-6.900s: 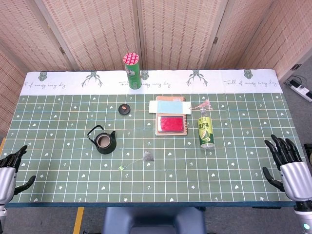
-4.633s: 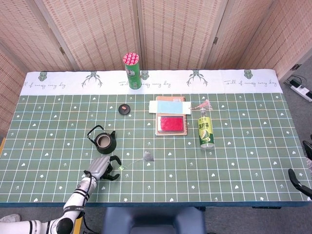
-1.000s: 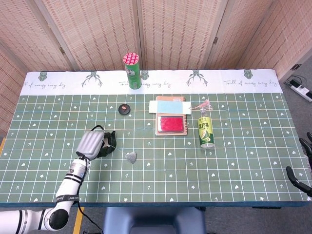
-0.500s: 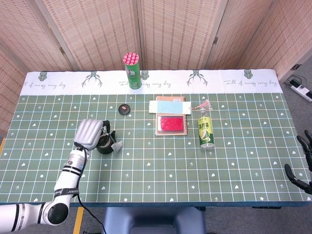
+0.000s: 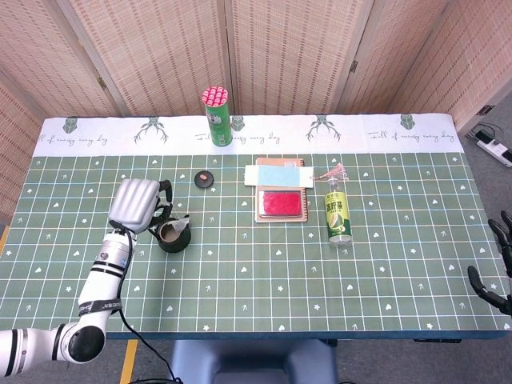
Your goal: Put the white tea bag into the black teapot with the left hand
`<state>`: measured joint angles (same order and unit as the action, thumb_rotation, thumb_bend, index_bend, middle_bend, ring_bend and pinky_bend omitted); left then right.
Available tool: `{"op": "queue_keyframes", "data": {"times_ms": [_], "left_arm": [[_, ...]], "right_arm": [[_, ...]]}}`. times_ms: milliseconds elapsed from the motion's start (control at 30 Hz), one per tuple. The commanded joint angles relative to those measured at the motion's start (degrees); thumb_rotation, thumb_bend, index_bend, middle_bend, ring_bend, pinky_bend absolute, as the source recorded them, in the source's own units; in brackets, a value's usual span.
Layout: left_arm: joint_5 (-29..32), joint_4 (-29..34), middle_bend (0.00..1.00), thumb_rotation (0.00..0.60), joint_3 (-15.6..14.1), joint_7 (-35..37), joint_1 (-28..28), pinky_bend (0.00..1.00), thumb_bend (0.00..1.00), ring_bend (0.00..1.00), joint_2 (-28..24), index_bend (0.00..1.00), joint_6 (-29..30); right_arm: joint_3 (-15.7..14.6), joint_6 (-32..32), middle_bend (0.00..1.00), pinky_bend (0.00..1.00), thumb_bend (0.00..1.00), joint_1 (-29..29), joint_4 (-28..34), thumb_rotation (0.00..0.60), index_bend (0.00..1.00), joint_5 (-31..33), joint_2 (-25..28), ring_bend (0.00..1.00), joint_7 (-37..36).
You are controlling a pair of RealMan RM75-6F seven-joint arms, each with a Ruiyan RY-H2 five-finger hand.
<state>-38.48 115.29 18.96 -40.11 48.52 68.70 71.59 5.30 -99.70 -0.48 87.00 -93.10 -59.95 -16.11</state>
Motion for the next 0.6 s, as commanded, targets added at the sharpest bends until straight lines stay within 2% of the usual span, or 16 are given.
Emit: {"op": "queue_keyframes", "data": {"times_ms": [33, 600], "left_arm": [[0.0, -0.2, 1.00, 0.600, -0.4, 0.6, -0.1, 1.00, 0.60, 1.00, -0.7, 0.63, -0.5], [-2.6, -4.7, 1.00, 0.600, -4.1, 7.9, -3.1, 1.00, 0.60, 1.00, -1.9, 0.63, -3.3]], "right_arm": [[-0.1, 0.2, 0.00, 0.00, 0.42, 0.1, 0.1, 0.600, 0.00, -0.2, -0.1, 0.00, 0.5], [0.0, -0.1, 0.00, 0.00, 0.42, 0.0, 0.2, 0.600, 0.00, -0.3, -0.4, 0.00, 1.2]]}}
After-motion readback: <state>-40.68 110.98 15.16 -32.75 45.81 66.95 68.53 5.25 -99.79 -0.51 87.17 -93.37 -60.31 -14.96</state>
